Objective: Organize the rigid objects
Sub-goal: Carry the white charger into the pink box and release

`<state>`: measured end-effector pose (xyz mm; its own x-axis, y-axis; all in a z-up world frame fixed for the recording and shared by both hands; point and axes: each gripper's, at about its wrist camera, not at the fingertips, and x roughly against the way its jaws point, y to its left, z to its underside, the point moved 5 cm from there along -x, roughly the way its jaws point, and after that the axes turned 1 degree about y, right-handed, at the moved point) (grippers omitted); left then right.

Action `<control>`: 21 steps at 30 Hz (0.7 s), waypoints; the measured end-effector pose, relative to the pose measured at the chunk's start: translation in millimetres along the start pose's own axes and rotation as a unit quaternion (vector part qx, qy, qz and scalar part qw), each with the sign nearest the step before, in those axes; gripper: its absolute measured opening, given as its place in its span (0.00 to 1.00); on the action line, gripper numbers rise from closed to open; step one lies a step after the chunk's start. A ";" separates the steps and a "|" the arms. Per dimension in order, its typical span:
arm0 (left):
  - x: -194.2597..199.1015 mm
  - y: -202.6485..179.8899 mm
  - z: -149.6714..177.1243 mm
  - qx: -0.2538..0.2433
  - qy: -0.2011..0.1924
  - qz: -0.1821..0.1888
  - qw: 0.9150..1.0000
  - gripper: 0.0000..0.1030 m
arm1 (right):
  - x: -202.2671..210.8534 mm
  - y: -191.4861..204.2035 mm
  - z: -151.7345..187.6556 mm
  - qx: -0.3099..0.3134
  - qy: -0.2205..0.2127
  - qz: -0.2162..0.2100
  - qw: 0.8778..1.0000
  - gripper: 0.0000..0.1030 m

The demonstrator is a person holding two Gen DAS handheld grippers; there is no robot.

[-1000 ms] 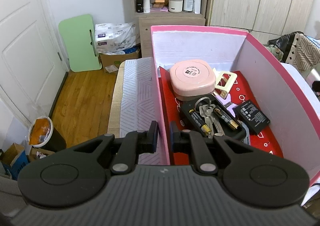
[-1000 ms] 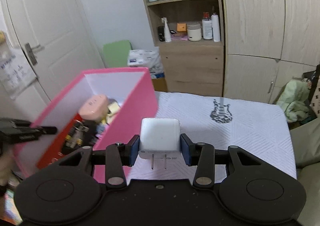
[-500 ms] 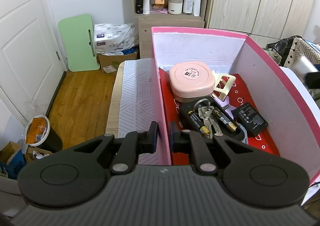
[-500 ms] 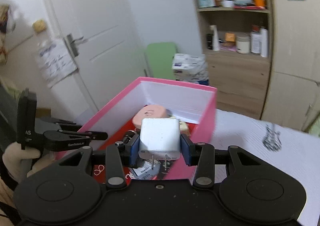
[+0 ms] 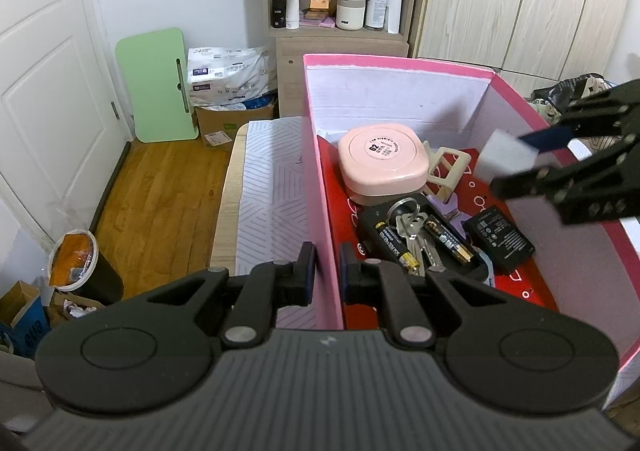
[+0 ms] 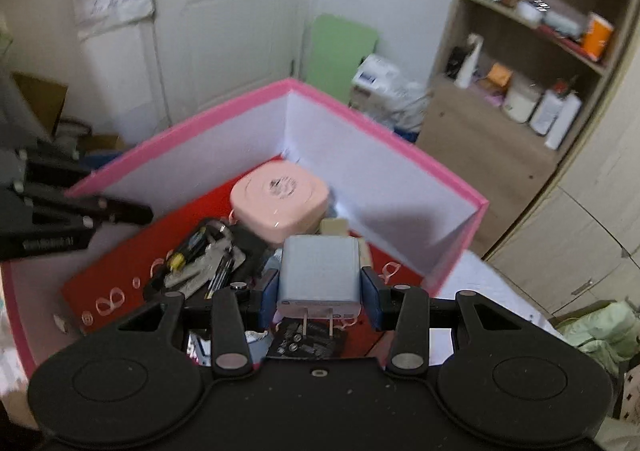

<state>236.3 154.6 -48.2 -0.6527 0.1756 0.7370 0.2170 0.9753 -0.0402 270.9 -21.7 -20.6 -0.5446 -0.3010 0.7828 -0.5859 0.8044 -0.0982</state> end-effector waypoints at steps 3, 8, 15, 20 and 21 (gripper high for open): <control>-0.3 0.4 0.0 0.000 0.001 0.000 1.000 0.09 | -11.9 9.5 4.8 0.018 0.021 -0.008 1.000 0.47; -0.8 -0.9 -0.9 -0.004 0.002 -0.002 1.000 0.10 | -19.7 21.5 8.8 0.071 0.025 0.039 0.996 0.47; -0.8 -0.5 -0.7 -0.002 0.002 -0.002 1.000 0.10 | -20.1 23.8 6.4 0.063 0.033 0.015 0.997 0.47; -0.8 -0.3 -0.2 -0.004 0.002 -0.001 1.000 0.10 | -19.0 17.6 0.1 0.033 0.012 0.026 0.999 0.68; -0.7 -0.5 0.0 -0.004 0.003 -0.002 1.000 0.10 | -15.4 15.8 -1.3 0.033 0.000 0.039 0.999 0.68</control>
<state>236.7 154.0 -48.7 -0.6498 0.1708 0.7406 0.2195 0.9751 -0.0323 270.7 -3.7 -33.5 -0.5899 -0.2397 0.7711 -0.5807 0.7894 -0.1988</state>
